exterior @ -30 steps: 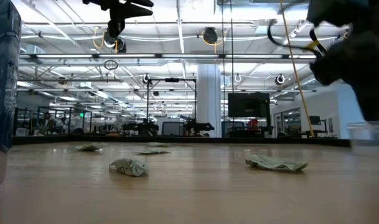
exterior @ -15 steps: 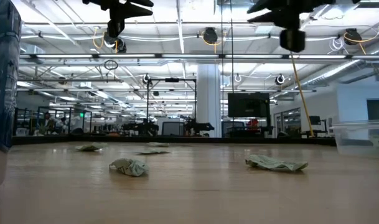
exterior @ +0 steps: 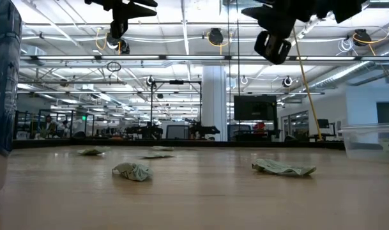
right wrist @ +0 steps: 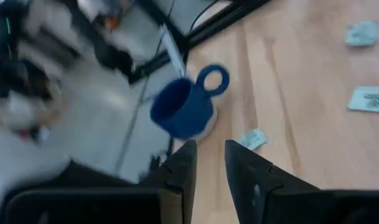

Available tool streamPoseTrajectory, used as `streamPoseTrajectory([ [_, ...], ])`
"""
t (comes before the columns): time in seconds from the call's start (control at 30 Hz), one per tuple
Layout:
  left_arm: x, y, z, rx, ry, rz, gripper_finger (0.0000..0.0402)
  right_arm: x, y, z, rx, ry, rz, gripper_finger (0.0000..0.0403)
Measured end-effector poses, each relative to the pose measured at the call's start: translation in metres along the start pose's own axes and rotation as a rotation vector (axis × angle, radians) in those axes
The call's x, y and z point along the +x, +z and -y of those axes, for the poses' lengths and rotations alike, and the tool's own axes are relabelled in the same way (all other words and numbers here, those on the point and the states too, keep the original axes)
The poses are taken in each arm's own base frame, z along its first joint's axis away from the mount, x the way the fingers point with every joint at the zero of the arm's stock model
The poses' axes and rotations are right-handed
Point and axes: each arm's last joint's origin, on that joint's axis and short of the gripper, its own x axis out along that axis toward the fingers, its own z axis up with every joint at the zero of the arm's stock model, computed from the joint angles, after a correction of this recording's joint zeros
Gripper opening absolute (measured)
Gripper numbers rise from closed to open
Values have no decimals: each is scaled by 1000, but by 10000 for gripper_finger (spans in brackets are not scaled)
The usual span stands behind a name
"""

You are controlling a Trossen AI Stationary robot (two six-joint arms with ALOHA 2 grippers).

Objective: Pick and place Stevia / Truvia into bins
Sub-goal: Put the green stevia packet into the transparent container

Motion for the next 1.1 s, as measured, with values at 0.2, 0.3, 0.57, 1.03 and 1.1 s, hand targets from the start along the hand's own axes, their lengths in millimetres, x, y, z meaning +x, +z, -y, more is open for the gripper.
streamPoseTrajectory([
  [0.2, 0, 0, 0, 0, 1, -1, 85, 19, -34, 16, -165, -116, -235, 81],
  [0.3, 0, 0, 0, 4, 0, -3, 85, 29, -46, 26, -157, -169, -302, 86],
  [0.57, 0, -2, -1, 12, 6, -16, 85, 41, -58, 35, -198, -184, -347, 125],
  [1.03, 0, -3, -1, 8, 13, -28, 85, 69, -76, 59, -228, -188, -353, 171],
  [1.1, 0, -3, -1, 7, 13, -29, 85, 72, -80, 63, -214, -199, -367, 168],
])
